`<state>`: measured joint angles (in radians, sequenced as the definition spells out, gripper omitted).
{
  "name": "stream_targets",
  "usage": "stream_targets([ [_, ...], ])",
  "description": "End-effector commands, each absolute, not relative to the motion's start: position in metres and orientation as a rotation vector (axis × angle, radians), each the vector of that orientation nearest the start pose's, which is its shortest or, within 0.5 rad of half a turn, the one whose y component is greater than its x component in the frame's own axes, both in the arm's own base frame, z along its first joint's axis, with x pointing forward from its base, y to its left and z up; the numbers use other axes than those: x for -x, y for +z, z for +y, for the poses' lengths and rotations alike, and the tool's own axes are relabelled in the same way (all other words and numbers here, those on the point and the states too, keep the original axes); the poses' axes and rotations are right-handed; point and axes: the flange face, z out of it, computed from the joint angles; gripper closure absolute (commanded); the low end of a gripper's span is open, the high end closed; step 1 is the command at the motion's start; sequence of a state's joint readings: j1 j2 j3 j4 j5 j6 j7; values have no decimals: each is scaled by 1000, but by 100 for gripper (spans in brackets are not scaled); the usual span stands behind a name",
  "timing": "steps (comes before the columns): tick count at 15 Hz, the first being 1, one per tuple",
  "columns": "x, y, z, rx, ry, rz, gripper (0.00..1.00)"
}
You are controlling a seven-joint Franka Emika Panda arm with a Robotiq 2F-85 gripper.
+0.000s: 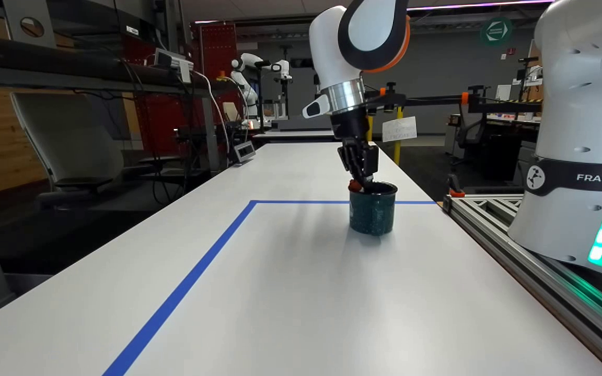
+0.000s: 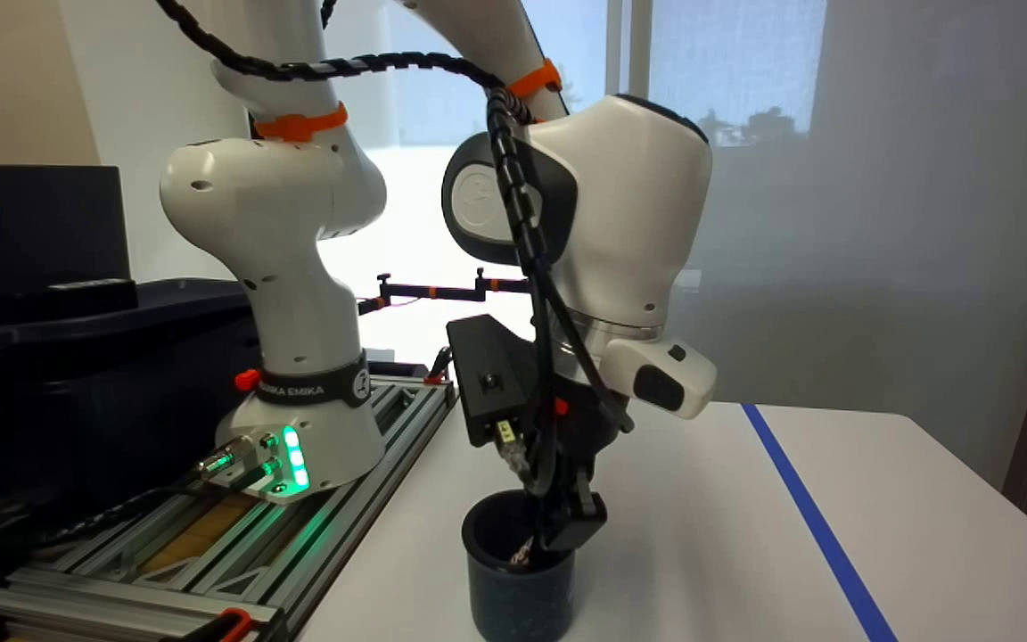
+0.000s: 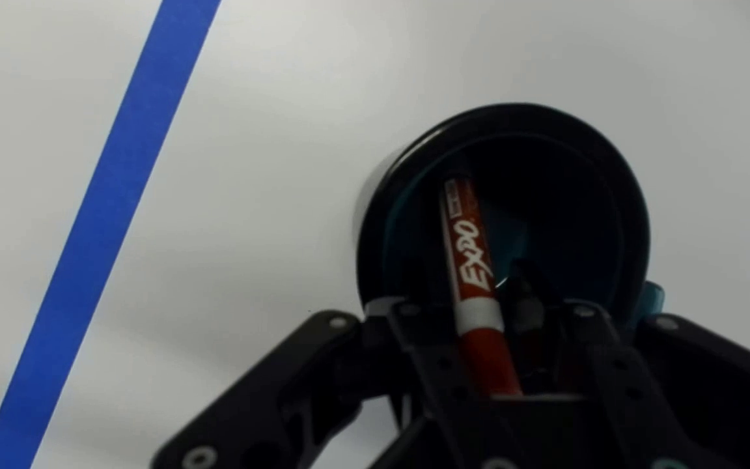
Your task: Remove the marker from the mug and put it on the table
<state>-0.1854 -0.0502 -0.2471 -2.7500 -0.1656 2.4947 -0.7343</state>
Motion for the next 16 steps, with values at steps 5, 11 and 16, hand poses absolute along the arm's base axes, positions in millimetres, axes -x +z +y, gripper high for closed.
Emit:
stream_targets([
  [5, -334, 210, -162, 2964, 292, -762, 85],
  [11, -333, 207, -164, 2939, 273, -802, 95],
  [16, -326, 229, -163, 2896, 347, -814, 95],
])
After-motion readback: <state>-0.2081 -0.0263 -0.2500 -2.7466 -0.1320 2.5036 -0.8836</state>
